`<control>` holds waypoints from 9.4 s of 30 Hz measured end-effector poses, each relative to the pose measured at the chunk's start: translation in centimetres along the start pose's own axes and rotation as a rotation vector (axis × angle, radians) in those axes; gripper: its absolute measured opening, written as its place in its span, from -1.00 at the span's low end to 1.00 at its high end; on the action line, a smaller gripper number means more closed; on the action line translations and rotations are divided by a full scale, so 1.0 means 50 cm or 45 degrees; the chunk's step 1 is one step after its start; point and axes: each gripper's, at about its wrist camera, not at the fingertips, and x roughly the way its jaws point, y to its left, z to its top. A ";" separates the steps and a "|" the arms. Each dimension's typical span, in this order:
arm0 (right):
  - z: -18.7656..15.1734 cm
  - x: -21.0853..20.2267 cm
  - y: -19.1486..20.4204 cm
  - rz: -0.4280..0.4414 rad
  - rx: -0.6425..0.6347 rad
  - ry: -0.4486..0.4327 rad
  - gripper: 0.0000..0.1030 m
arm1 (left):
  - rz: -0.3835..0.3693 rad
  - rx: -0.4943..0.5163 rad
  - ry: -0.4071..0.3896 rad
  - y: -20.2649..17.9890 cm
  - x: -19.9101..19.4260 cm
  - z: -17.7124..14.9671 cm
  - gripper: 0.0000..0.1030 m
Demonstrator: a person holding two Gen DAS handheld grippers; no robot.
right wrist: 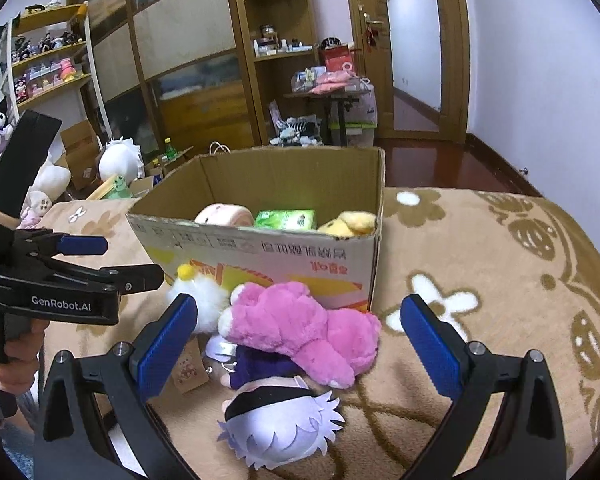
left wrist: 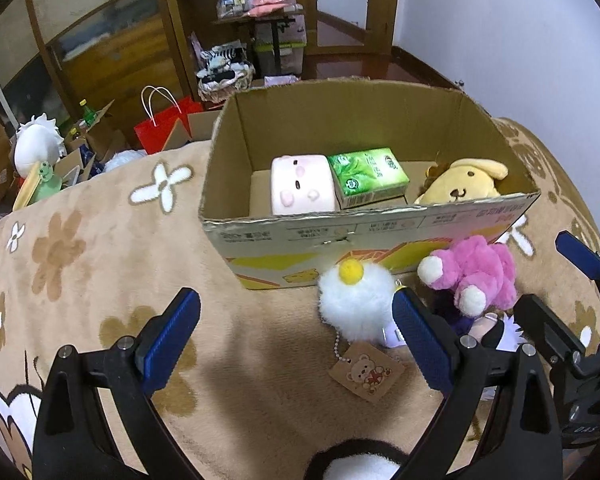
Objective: Organize soft objects
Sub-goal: 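Reach toward the white pompom chick with the left tool and the pink bunny with the right tool, then grasp the white pompom chick with the left tool while the right tool grasps the pink bunny, then carry the chick and bunny over the box and open both tools to drop them, then move both tools back toward the clear bag and white-haired plush doll, then grasp the white-haired plush doll with the right tool while the left tool grasps the clear bag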
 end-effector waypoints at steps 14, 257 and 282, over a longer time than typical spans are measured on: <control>-0.017 0.059 -0.010 0.003 0.007 0.093 1.00 | -0.031 0.005 0.066 -0.014 0.057 0.010 0.86; -0.111 0.115 0.015 0.075 0.000 0.365 0.36 | -0.182 -0.065 0.233 -0.035 0.074 -0.056 0.87; -0.089 0.070 -0.019 -0.128 0.019 0.260 0.27 | -0.238 -0.014 0.273 -0.109 0.133 -0.067 0.86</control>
